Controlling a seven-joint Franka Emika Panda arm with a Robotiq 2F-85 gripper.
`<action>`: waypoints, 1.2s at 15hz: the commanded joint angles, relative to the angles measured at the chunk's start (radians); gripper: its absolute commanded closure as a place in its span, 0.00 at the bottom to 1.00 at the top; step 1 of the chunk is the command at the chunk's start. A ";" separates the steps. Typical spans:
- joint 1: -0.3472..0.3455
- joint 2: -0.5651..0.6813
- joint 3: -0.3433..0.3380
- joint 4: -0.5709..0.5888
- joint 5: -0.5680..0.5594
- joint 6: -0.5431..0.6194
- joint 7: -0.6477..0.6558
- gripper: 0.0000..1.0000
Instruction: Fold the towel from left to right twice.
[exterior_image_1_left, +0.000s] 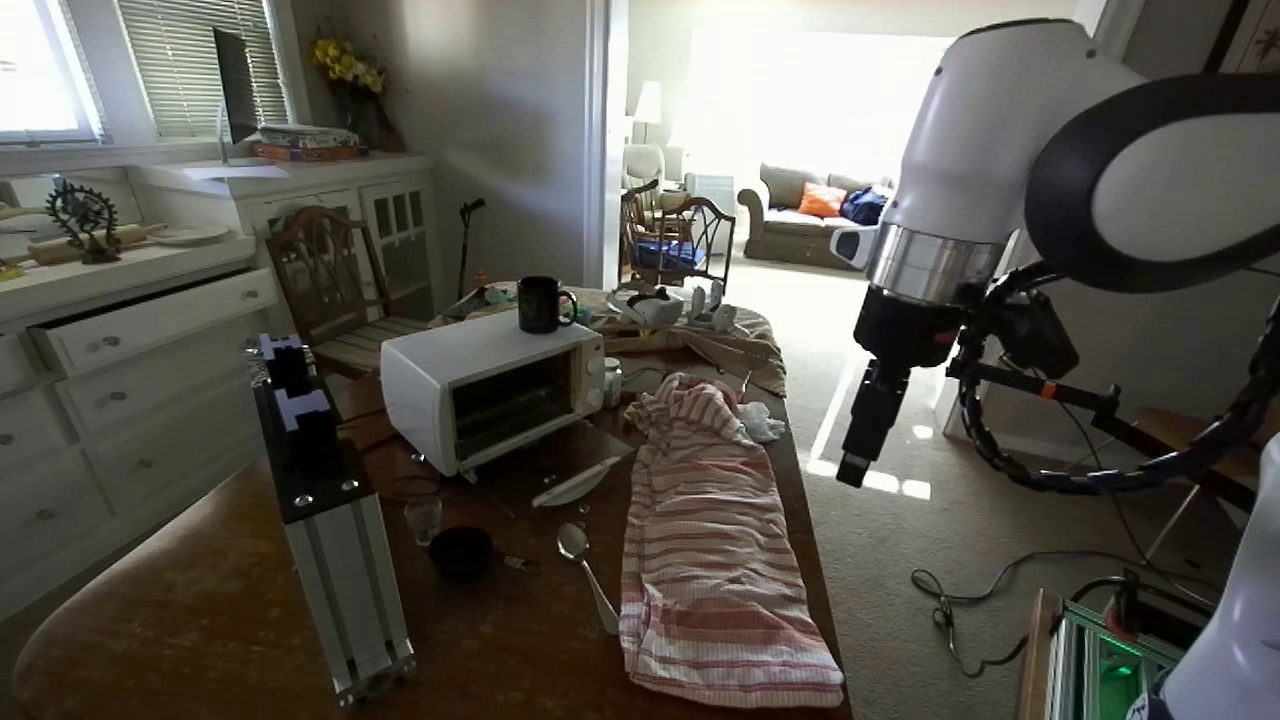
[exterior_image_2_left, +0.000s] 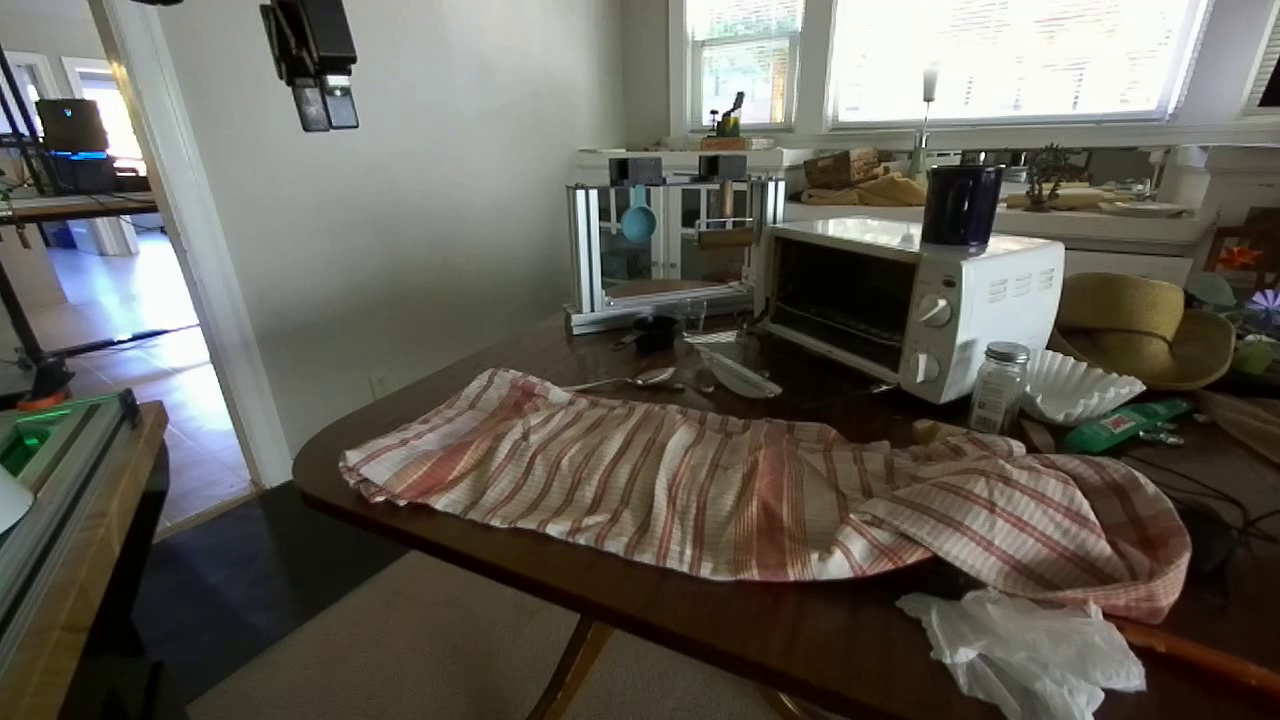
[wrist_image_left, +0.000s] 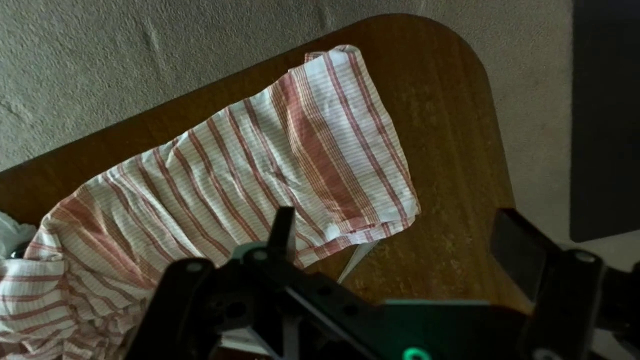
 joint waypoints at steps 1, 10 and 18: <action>0.049 -0.020 0.002 0.009 0.027 0.049 -0.053 0.00; 0.055 -0.007 0.013 0.038 0.008 0.022 -0.052 0.00; 0.070 0.166 0.045 0.036 0.010 0.101 -0.048 0.00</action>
